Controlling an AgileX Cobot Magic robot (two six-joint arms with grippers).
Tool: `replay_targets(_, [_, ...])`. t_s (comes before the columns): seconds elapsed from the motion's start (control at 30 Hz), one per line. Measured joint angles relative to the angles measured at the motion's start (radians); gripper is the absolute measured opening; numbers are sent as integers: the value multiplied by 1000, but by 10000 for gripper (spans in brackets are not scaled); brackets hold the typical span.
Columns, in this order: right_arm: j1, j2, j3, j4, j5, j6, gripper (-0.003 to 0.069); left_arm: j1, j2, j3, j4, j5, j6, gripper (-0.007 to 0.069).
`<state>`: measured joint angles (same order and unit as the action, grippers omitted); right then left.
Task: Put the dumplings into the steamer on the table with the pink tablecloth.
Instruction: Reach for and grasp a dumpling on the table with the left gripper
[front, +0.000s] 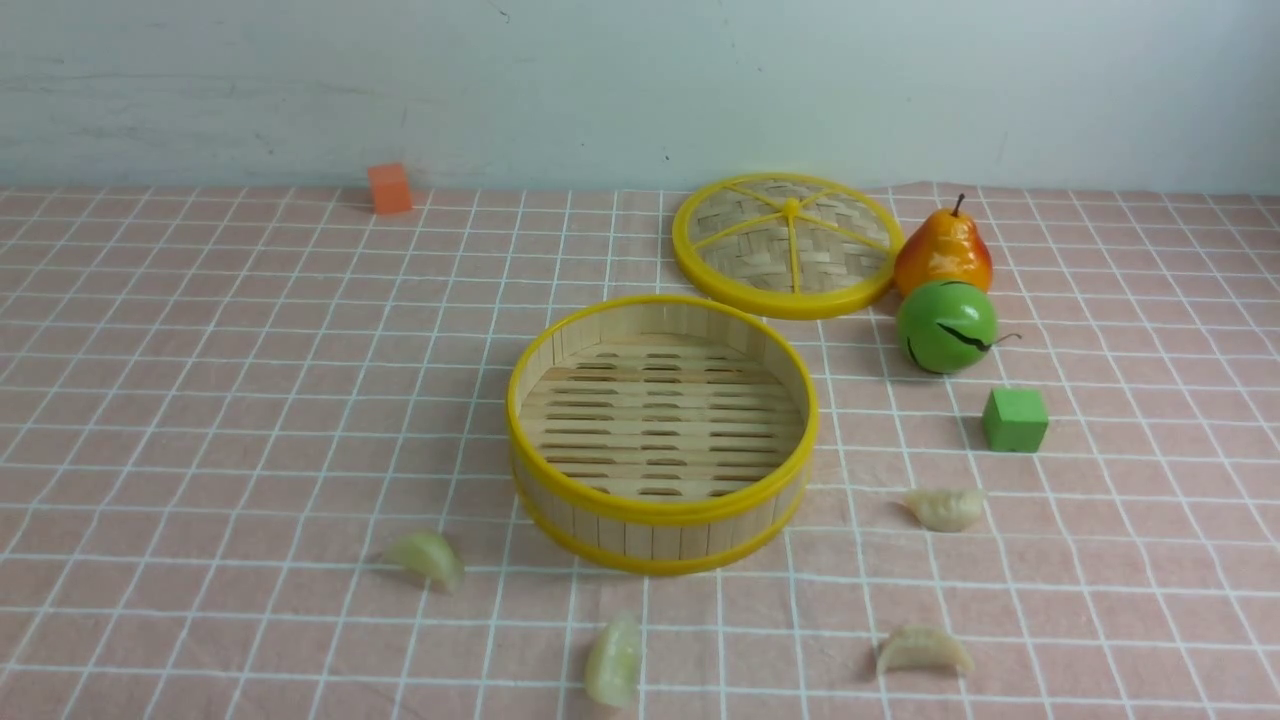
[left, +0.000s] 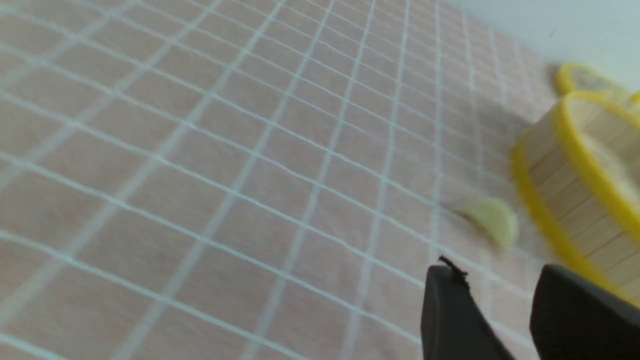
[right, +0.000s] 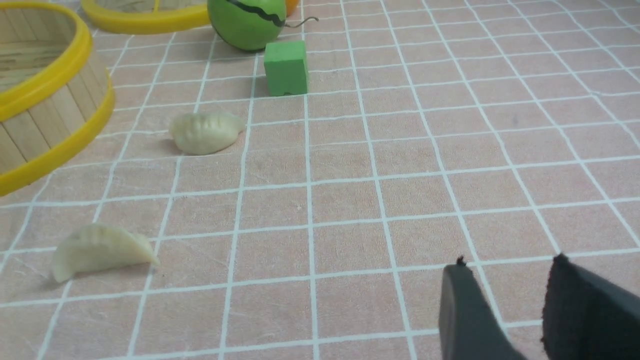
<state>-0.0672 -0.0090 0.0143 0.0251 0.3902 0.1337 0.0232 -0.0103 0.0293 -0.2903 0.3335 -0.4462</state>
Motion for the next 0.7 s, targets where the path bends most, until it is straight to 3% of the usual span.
replay_targets(0.07, [0,0,0,97,-2,39,239,0,0,0,-225,-3,-155,238])
replay_targets(0.13, [0,0,1,271,-3,139,239,0,0,0,-432,-1,-292,238])
replay_targets(0.23, [0,0,9,591,-2,296,239,0,0,0,-544,15,-339,238])
replay_targets(0.27, [0,0,10,609,-1,313,239,0,0,0,-549,17,-339,238])
replay_targets(0.33, [0,0,10,775,-3,361,239,0,0,0,-578,22,-340,238])
replay_targets(0.43, [0,0,10,811,-10,349,239,0,0,0,-608,35,-333,238])
replay_targets(0.57, [0,0,10,811,-11,270,239,0,0,-2,-641,73,-193,238])
replay_targets(0.63, [0,0,10,810,-6,198,239,0,0,-48,-637,127,-16,230])
replay_targets(0.7, [0,0,10,810,-1,146,239,0,0,-77,-626,151,30,215])
